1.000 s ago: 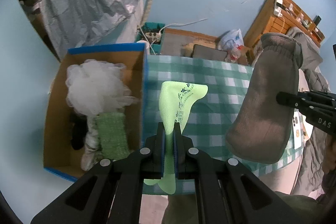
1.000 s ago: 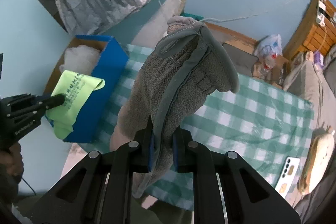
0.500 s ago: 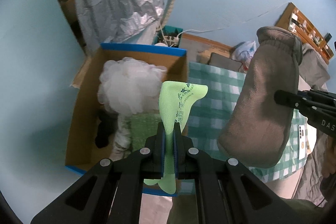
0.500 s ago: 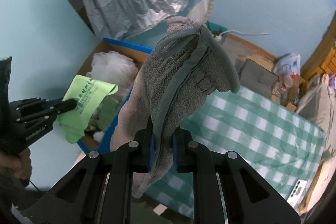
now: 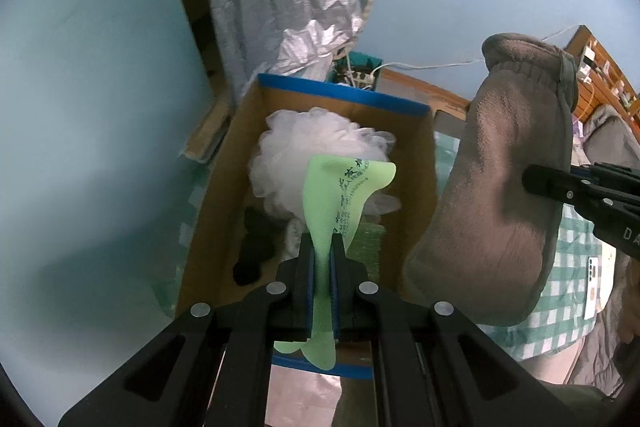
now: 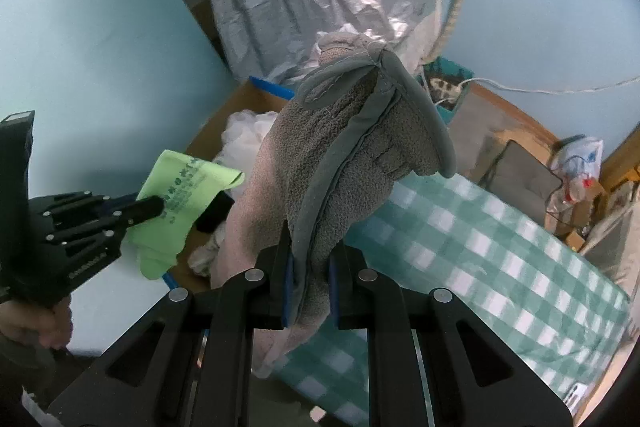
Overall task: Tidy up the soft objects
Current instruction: 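Carry the green cloth with the left tool while the right carries the glove to the box, then open the left tool over the box while the right tool releases the glove inside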
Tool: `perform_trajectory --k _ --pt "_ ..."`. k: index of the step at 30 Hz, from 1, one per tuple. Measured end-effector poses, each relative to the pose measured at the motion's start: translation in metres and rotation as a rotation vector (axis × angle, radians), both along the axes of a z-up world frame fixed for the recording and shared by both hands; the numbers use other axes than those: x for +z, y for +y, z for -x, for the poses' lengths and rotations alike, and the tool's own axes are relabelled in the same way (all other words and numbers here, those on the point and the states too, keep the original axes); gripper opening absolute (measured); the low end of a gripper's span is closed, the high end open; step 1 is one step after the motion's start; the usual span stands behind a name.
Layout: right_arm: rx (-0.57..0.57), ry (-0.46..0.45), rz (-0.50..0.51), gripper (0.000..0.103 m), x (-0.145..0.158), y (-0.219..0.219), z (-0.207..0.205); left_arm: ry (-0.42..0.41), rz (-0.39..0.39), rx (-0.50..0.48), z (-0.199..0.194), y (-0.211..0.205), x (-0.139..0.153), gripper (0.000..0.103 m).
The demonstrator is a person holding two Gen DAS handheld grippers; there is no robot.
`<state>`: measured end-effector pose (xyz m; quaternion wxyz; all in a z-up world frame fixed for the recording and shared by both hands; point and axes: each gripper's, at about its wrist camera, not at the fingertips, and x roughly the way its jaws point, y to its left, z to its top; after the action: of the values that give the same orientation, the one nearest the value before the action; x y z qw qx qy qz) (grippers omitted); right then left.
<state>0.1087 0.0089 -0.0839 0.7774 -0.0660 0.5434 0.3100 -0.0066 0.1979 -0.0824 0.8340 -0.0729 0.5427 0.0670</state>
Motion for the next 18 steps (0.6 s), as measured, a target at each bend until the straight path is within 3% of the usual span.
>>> perform_trajectory --k 18 --pt "0.112 0.083 0.062 0.013 -0.058 0.082 0.001 0.081 0.042 0.044 -0.014 0.043 -0.055 0.007"
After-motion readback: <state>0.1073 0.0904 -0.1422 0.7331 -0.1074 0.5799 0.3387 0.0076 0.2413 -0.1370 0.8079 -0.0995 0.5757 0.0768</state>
